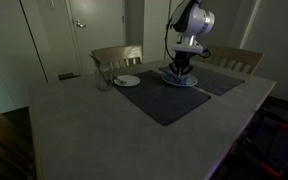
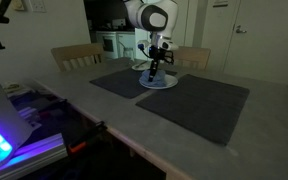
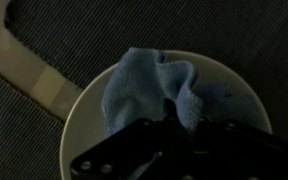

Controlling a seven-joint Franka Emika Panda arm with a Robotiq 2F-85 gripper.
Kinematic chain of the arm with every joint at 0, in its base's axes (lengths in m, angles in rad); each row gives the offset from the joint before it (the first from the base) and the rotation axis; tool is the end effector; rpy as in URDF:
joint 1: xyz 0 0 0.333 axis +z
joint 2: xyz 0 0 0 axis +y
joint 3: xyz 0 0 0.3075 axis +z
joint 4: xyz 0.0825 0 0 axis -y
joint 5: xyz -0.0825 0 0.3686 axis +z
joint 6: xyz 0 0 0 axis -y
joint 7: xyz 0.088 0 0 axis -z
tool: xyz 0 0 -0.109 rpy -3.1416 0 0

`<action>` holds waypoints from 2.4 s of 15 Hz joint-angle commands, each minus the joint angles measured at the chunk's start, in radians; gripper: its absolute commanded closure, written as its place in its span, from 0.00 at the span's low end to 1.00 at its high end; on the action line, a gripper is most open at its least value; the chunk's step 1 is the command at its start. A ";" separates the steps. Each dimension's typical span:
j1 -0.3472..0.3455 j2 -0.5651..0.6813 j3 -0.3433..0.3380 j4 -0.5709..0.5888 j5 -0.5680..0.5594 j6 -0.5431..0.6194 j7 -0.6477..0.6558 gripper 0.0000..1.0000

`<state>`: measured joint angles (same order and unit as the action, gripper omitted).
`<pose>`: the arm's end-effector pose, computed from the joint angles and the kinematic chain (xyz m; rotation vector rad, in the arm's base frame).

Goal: Use the blue towel to wipe the plate

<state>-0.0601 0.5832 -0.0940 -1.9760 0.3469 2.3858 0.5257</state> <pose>0.5723 -0.0852 0.1608 -2.6720 1.3604 0.2867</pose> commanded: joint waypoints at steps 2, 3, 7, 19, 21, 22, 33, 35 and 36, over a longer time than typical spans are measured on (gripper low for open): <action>-0.045 0.048 0.074 0.015 0.136 0.033 -0.098 0.98; -0.043 0.051 0.073 0.017 0.149 0.052 -0.099 0.98; -0.019 0.053 0.057 0.020 0.141 0.152 -0.090 0.98; 0.089 0.058 -0.123 -0.031 -0.066 0.353 0.041 0.98; 0.133 0.057 -0.191 -0.042 -0.151 0.328 0.105 0.98; 0.154 0.058 -0.220 -0.046 -0.192 0.315 0.134 0.98; 0.086 0.025 -0.109 0.018 -0.244 -0.096 0.097 0.98; 0.061 0.023 -0.074 0.024 -0.209 -0.117 0.068 0.98; 0.047 0.021 -0.056 0.026 -0.183 -0.119 0.053 0.98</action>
<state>0.0396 0.5984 -0.2194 -1.9520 0.0966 2.3060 0.6397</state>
